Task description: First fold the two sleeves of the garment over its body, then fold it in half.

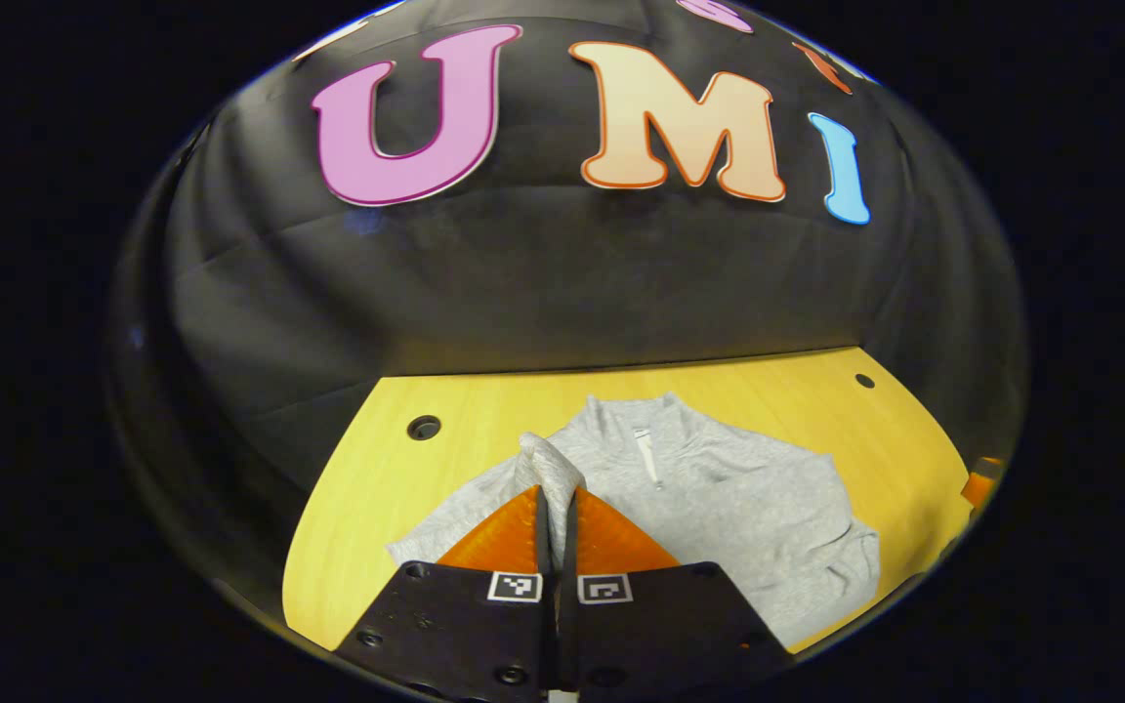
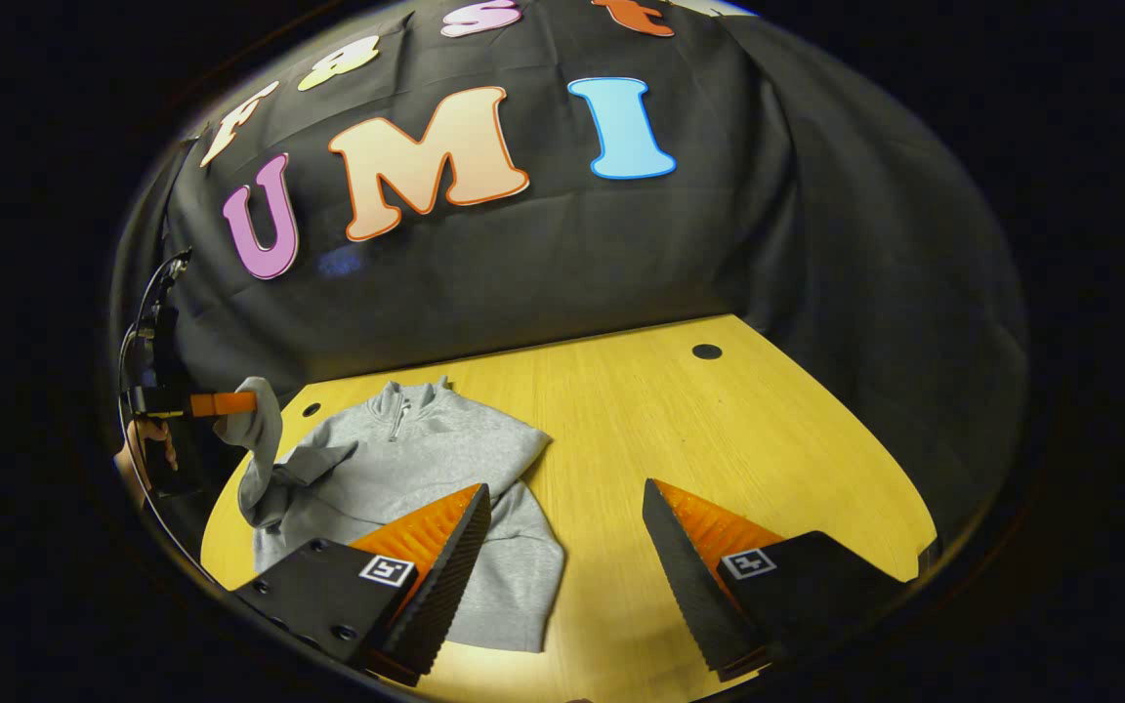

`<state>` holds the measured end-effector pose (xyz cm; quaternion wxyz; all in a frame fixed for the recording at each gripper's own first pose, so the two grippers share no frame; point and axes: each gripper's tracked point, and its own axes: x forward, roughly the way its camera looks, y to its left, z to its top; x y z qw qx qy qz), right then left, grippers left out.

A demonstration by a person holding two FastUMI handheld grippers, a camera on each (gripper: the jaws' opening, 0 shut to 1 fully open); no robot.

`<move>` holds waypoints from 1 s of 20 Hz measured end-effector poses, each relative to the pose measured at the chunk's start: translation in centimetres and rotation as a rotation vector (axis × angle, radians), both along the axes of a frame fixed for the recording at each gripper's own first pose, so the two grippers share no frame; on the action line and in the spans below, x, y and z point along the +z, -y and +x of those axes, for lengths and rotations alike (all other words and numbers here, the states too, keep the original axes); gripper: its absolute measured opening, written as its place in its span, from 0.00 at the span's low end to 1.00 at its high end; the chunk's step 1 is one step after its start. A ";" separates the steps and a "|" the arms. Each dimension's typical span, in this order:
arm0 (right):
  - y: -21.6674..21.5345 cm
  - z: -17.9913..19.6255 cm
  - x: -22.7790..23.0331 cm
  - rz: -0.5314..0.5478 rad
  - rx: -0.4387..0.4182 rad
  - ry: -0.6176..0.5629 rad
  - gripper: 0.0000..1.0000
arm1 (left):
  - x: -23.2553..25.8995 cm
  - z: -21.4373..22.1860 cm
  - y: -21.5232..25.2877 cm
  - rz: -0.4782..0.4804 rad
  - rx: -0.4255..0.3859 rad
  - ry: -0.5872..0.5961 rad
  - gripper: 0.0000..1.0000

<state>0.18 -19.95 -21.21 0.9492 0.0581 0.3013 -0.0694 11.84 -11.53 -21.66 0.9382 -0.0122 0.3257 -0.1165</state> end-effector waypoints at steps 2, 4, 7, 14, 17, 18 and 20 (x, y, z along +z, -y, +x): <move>1.3 -0.5 0.0 0.001 -0.016 -0.002 0.98 | 0.6 0.5 2.4 -0.010 -0.027 0.016 0.01; 2.8 -1.3 0.2 -0.003 -0.029 -0.003 0.94 | 1.0 0.7 5.0 -0.022 -0.058 0.023 0.00; 4.9 -2.3 0.5 -0.007 -0.052 0.001 0.98 | 0.9 0.6 8.9 -0.034 -0.102 0.010 0.00; 8.5 -3.0 0.9 0.005 -0.093 0.001 0.98 | -0.7 0.0 17.9 -0.019 -0.241 -0.034 0.02; 8.8 -3.2 0.4 0.001 -0.090 -0.006 0.94 | -1.8 0.1 20.4 0.007 -0.264 -0.047 0.00; 8.8 -3.1 0.3 0.004 -0.084 -0.006 0.94 | -2.5 0.1 20.9 0.019 -0.266 -0.056 0.00; 8.6 -3.2 0.0 0.013 -0.073 -0.005 0.94 | -3.5 0.2 21.8 0.022 -0.265 -0.072 0.00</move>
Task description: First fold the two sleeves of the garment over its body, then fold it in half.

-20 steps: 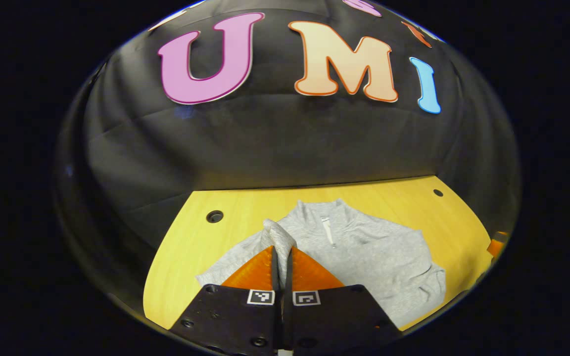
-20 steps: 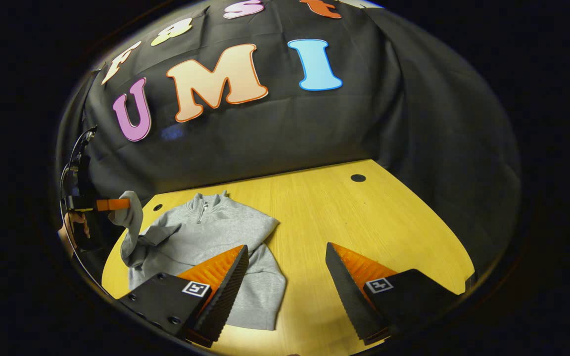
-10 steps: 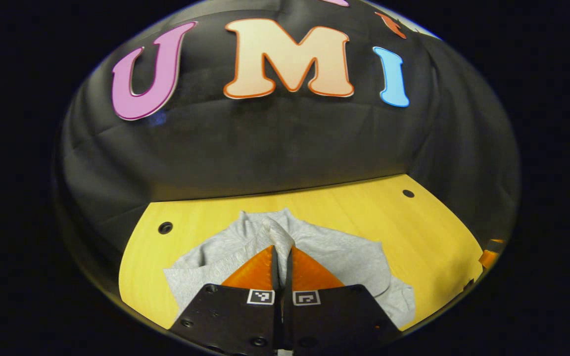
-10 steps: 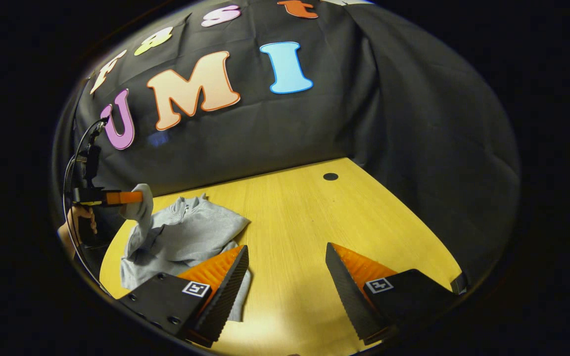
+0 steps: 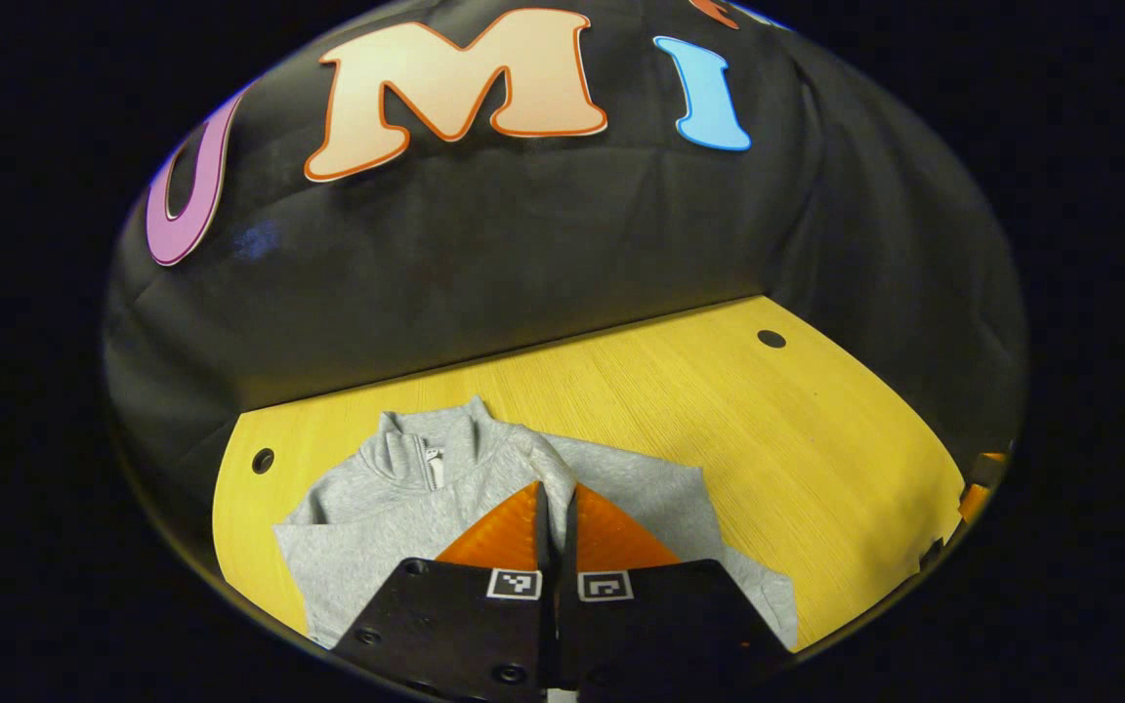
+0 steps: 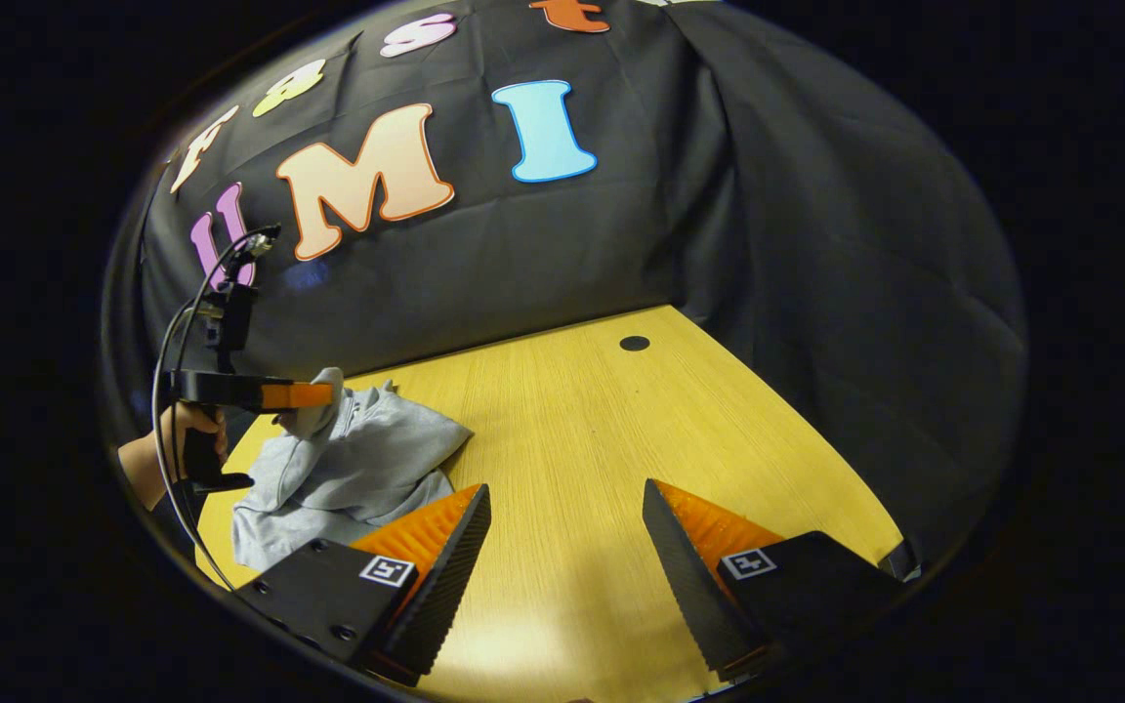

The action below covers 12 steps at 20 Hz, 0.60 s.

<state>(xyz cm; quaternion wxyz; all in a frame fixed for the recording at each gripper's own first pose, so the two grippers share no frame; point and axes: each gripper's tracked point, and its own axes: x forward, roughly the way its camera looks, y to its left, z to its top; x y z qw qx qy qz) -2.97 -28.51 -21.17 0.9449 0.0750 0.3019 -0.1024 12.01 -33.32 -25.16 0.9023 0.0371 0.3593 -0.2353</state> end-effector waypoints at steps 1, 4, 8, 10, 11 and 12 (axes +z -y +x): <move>-0.1 0.1 -0.3 0.005 0.004 -0.004 0.94 | -0.4 -0.1 0.4 -0.004 0.006 -0.009 0.00; -1.1 0.1 -0.7 0.012 0.025 -0.010 0.94 | -1.4 -0.1 1.0 -0.016 0.023 -0.035 0.00; -2.4 0.6 -0.8 0.007 0.069 -0.009 0.94 | 0.4 -0.4 2.2 -0.125 0.015 -0.023 0.46; -3.5 1.0 -0.6 0.006 0.090 -0.008 0.94 | 2.0 -0.4 0.8 -0.138 0.025 0.023 0.93; -4.4 1.4 -0.7 0.006 0.100 -0.007 0.94 | 2.9 -0.4 0.0 -0.144 0.032 0.045 0.94; -5.0 1.8 -0.7 0.009 0.109 -0.006 0.94 | 3.7 -0.6 -1.0 -0.150 0.042 0.060 0.92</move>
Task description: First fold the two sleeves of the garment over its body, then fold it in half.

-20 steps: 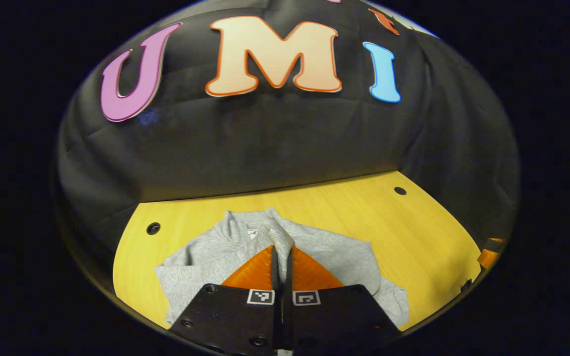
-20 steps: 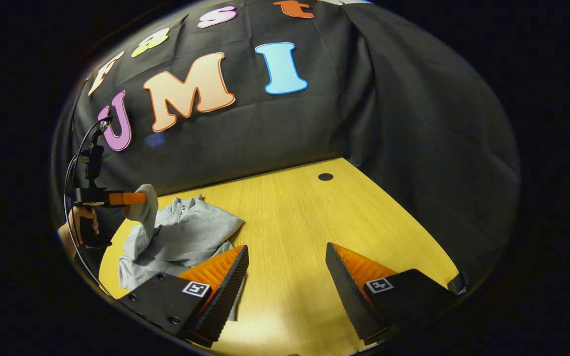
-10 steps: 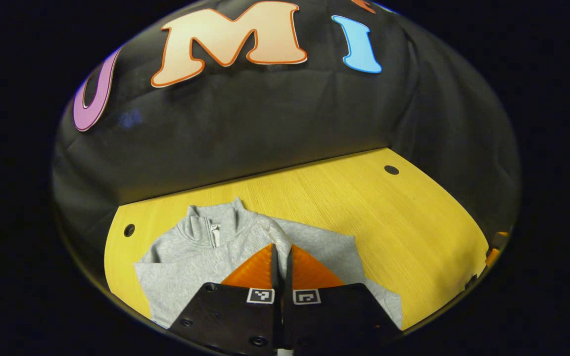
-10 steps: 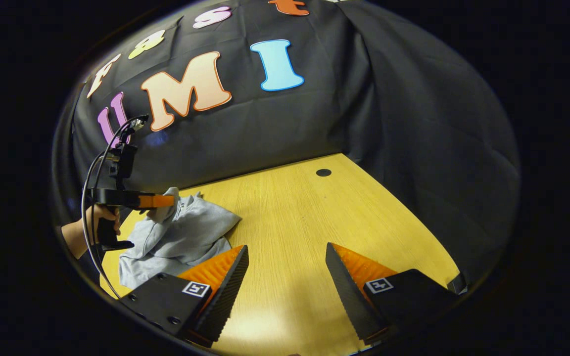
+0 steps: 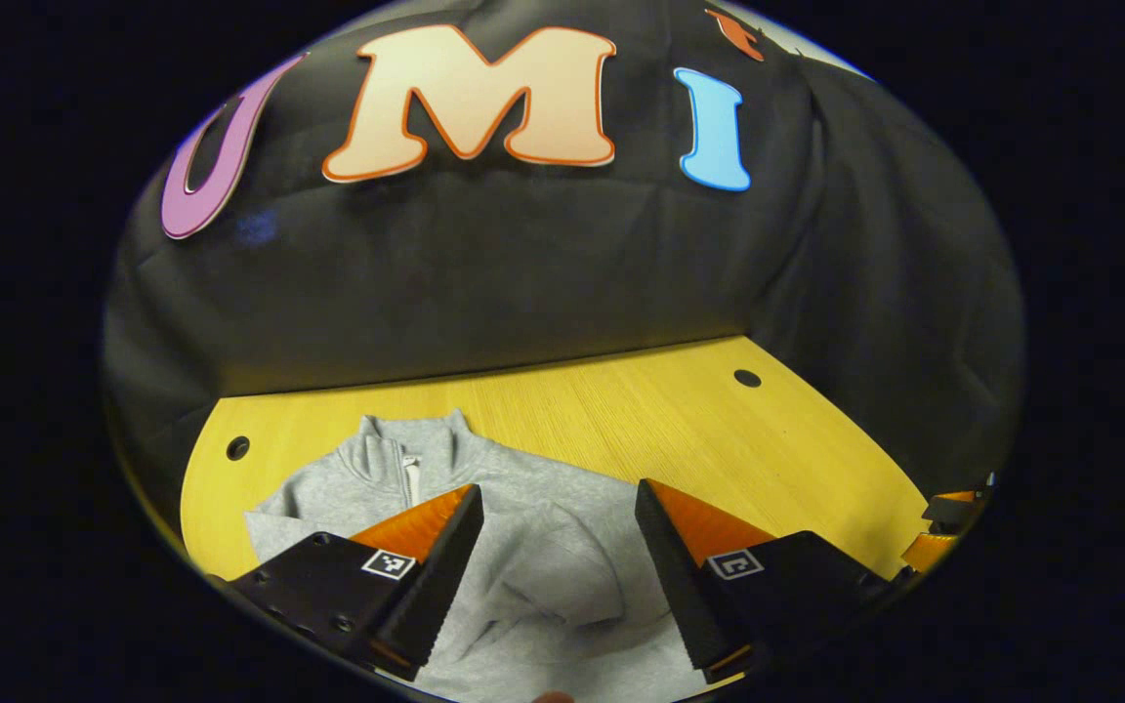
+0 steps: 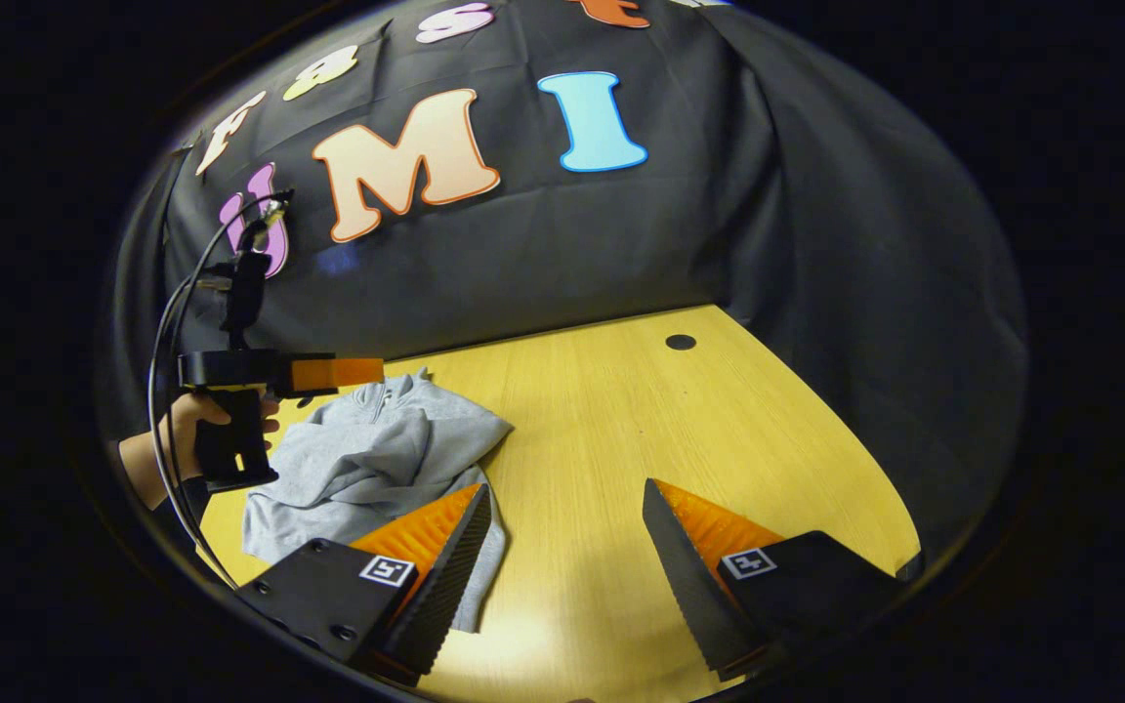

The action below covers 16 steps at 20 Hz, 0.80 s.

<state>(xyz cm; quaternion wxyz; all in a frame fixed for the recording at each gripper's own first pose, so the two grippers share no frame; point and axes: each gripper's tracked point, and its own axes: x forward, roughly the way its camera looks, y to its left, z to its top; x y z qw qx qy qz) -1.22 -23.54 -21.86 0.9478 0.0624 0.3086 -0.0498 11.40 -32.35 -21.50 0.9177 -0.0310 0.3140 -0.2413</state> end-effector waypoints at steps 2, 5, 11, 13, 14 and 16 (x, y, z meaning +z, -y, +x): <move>-1.2 0.4 -0.1 0.010 0.016 -0.001 0.94 | 1.1 -0.6 -2.4 -0.009 0.026 0.020 0.90; -3.4 0.8 -0.4 0.017 0.047 -0.004 0.94 | 1.8 -1.6 -6.7 -0.013 0.075 0.035 0.90; -7.3 1.3 -1.5 0.022 0.101 -0.024 0.98 | -0.6 -5.3 -14.4 0.017 0.139 -0.007 0.90; -8.4 1.3 -2.0 0.005 0.122 -0.037 0.94 | -1.9 -6.9 -16.4 0.025 0.144 -0.032 0.91; -8.9 1.1 -2.5 -0.003 0.131 -0.047 0.98 | -2.5 -7.7 -17.6 0.032 0.152 -0.041 0.91; -9.9 0.6 -2.8 -0.010 0.141 -0.052 0.98 | -3.4 -9.2 -19.9 0.052 0.182 -0.060 0.91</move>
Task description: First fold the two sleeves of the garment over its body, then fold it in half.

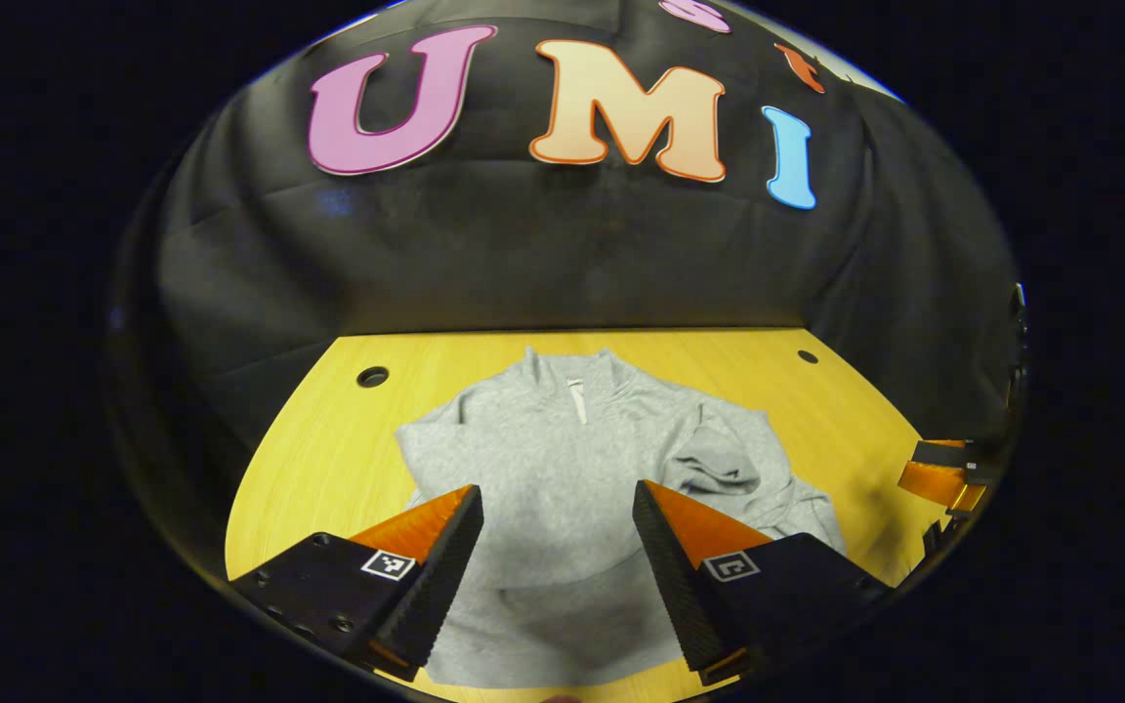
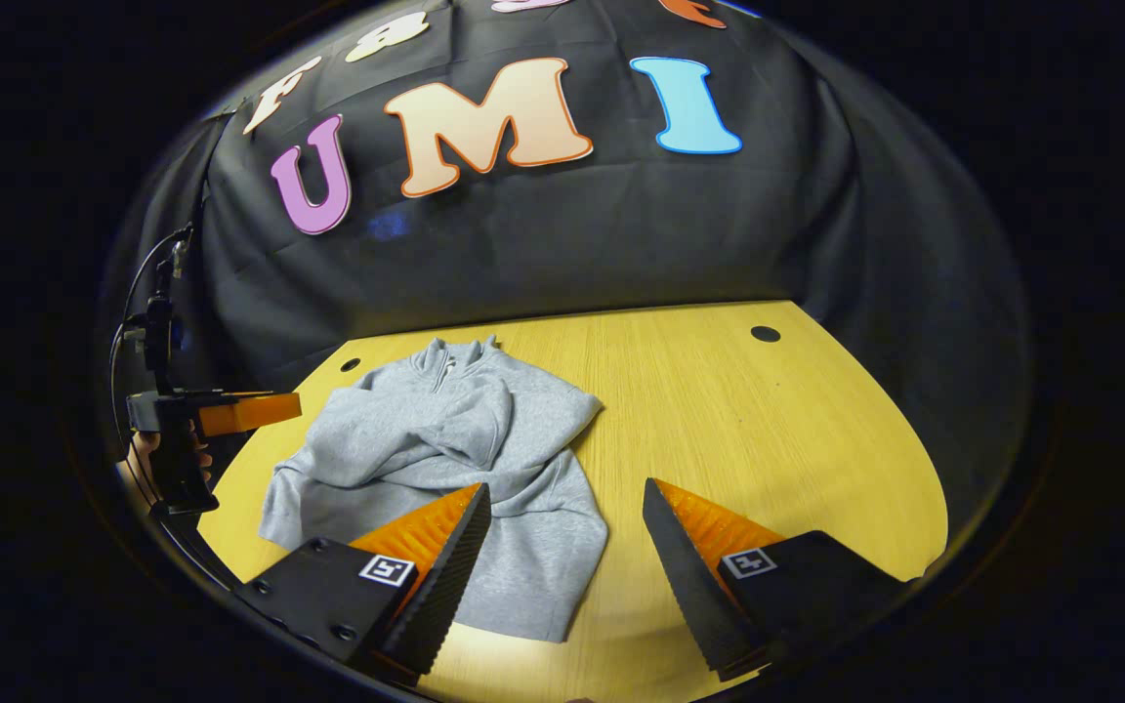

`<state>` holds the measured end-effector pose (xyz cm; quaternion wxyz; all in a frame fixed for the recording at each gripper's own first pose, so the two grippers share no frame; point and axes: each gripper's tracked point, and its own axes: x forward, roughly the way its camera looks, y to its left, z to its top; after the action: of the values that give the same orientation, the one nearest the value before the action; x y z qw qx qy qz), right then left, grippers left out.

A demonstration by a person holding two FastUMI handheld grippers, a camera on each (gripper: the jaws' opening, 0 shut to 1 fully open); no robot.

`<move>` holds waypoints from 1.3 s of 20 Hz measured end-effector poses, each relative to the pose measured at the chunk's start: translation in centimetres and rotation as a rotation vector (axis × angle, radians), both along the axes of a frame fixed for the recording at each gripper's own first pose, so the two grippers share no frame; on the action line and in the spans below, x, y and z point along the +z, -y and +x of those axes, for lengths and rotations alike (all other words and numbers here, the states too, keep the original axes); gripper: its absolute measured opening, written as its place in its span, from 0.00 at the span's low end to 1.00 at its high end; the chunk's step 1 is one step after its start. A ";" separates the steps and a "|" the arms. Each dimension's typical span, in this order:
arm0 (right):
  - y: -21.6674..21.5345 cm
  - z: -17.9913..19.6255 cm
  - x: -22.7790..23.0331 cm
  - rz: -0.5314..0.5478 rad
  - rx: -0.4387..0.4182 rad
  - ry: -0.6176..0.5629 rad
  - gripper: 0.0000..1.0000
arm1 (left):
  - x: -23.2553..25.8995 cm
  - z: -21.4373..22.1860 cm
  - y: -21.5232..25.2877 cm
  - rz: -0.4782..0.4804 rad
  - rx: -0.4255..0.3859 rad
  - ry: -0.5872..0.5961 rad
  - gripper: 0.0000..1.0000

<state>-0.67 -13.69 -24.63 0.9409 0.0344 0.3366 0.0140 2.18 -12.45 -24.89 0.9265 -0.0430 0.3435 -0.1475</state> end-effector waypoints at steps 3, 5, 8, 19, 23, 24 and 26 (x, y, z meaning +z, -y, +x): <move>-0.9 -0.7 -1.2 -0.030 0.000 -0.006 0.98 | -1.3 -2.6 -3.3 -0.003 0.074 -0.037 0.91; -1.5 -1.4 -2.5 -0.046 0.005 -0.025 0.94 | -2.6 -4.8 -4.9 -0.023 0.121 -0.076 0.91; -2.2 -2.5 -4.4 -0.063 0.019 -0.066 0.94 | -4.6 -7.7 -6.5 -0.064 0.172 -0.132 0.91; -1.9 -5.8 -10.4 -0.106 -0.002 -0.230 0.98 | -11.9 -13.5 -9.1 0.014 0.213 -0.292 0.90; -2.5 -6.2 -11.4 -0.091 -0.009 -0.262 0.98 | -12.4 -13.7 -9.6 0.045 0.209 -0.295 0.86; -2.7 -6.5 -11.8 -0.094 -0.004 -0.276 0.98 | -12.5 -13.5 -9.6 0.060 0.195 -0.289 0.85; -3.1 -7.8 -13.1 -0.117 0.011 -0.340 0.98 | -12.4 -13.5 -9.4 0.072 0.185 -0.291 0.87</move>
<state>-8.47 -10.62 -37.70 0.8707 -0.0201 0.4914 -0.0065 -11.34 -3.09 -37.34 0.8776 -0.0621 0.4737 -0.0411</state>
